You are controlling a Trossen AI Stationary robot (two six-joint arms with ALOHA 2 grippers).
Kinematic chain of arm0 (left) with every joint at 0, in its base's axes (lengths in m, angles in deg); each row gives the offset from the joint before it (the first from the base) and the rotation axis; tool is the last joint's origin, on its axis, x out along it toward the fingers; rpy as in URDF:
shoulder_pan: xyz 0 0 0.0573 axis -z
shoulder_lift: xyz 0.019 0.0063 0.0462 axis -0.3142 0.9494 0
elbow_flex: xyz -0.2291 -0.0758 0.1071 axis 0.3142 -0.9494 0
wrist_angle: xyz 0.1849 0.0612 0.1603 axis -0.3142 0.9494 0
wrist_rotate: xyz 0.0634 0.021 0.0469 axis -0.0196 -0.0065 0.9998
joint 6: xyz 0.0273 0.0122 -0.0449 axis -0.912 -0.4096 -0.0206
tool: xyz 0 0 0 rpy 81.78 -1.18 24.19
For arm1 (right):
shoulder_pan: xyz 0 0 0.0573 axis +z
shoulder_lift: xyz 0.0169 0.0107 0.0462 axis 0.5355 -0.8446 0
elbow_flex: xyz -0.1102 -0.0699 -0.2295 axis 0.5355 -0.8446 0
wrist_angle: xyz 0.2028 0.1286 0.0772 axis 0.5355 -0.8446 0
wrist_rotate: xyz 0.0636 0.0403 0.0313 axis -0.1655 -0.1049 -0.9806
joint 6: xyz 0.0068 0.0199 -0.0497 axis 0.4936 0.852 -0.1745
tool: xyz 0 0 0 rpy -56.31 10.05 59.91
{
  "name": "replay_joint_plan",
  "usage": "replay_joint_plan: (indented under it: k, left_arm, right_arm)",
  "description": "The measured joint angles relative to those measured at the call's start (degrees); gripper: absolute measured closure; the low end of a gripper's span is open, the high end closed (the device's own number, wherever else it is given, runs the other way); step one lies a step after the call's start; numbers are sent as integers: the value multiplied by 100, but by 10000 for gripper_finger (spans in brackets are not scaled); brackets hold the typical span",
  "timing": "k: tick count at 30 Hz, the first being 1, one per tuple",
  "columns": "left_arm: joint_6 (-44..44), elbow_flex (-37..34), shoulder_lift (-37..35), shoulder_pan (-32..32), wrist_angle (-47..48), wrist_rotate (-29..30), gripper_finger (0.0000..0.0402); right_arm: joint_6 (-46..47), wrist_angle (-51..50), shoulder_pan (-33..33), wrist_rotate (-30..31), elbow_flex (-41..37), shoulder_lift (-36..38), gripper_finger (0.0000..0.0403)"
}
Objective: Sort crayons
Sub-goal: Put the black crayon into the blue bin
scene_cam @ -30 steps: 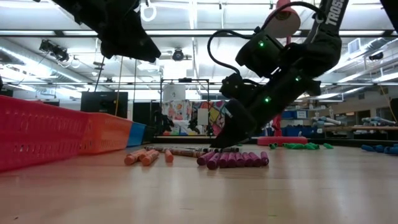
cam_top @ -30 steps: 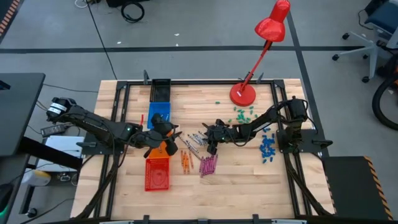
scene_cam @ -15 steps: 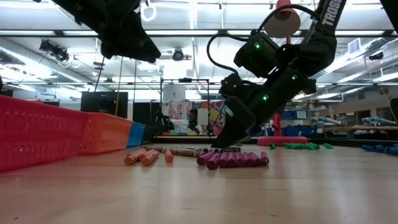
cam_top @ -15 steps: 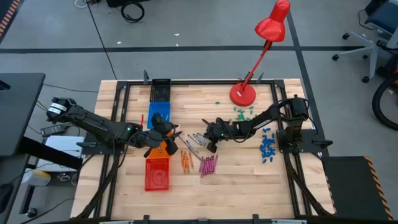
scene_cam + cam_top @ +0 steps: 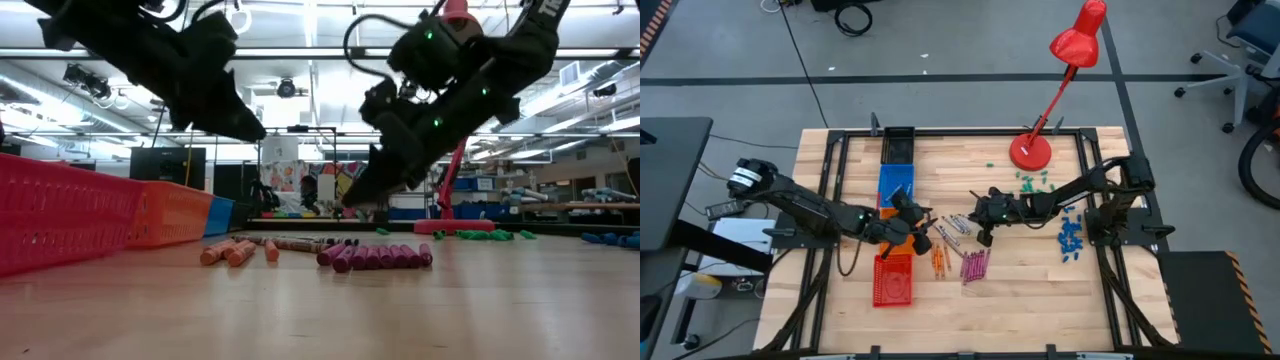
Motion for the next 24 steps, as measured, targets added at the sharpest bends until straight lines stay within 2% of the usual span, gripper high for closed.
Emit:
replay_joint_plan:
  k: [5, 10, 15, 20, 24]
  left_arm:
    - [-223, -2, 84, 1, -558, -103, 237]
    - [-886, -7, 84, 28, -984, 374, 237]
    - [-1613, -4, 149, 43, -1517, 380, 237]
    - [-1638, -7, 416, -1, -1647, 383, 237]
    - [-1756, -7, 745, 90, -2138, 386, 237]
  right_arm:
    - [-339, 263, 283, 331, 11, 308, 367]
    - [-797, 427, 689, 1084, 12, 594, 367]
    - [-1276, 509, 1032, 1750, 13, 815, 367]
    - [-1637, 750, 1298, 2279, 13, 938, 367]
    - [-1930, 1013, 1496, 2543, 13, 938, 367]
